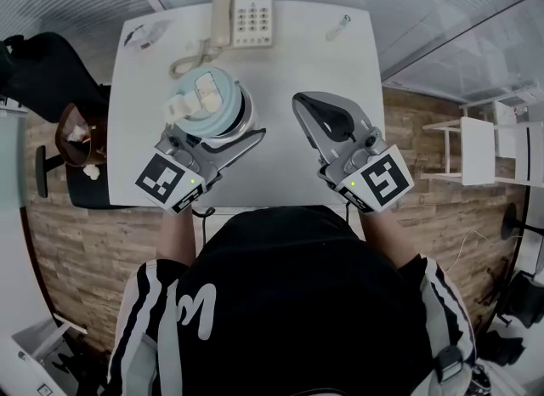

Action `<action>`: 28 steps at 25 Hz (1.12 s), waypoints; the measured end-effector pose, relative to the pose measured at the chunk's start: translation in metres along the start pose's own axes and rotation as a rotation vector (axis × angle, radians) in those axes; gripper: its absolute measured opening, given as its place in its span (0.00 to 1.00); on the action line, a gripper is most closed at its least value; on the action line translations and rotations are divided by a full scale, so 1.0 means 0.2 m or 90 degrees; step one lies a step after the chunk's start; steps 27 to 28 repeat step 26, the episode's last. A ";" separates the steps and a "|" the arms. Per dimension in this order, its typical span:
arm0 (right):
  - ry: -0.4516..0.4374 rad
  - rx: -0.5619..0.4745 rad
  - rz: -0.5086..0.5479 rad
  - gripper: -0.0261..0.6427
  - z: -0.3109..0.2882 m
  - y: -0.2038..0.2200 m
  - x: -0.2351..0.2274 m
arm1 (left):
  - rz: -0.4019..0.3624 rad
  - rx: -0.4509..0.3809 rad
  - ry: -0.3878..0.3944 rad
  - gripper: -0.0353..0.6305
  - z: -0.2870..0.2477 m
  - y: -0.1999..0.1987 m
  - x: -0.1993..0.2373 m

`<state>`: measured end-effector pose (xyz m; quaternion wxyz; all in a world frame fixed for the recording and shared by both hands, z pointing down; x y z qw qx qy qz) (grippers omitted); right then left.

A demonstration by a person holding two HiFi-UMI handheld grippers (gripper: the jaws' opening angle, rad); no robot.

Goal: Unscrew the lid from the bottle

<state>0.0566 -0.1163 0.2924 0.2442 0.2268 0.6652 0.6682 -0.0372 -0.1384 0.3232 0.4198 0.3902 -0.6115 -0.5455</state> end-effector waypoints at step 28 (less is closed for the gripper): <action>0.008 0.000 0.022 0.04 0.00 -0.01 0.02 | -0.005 0.000 -0.004 0.71 0.01 0.00 0.02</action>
Point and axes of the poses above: the fingertips, and each gripper's own axes: z backward along the fingers, x to its left, y out of its underside, the point moved 2 cm from there along z, backward along the fingers, and after that the axes turned 7 degrees about y, right-handed, at the moved point
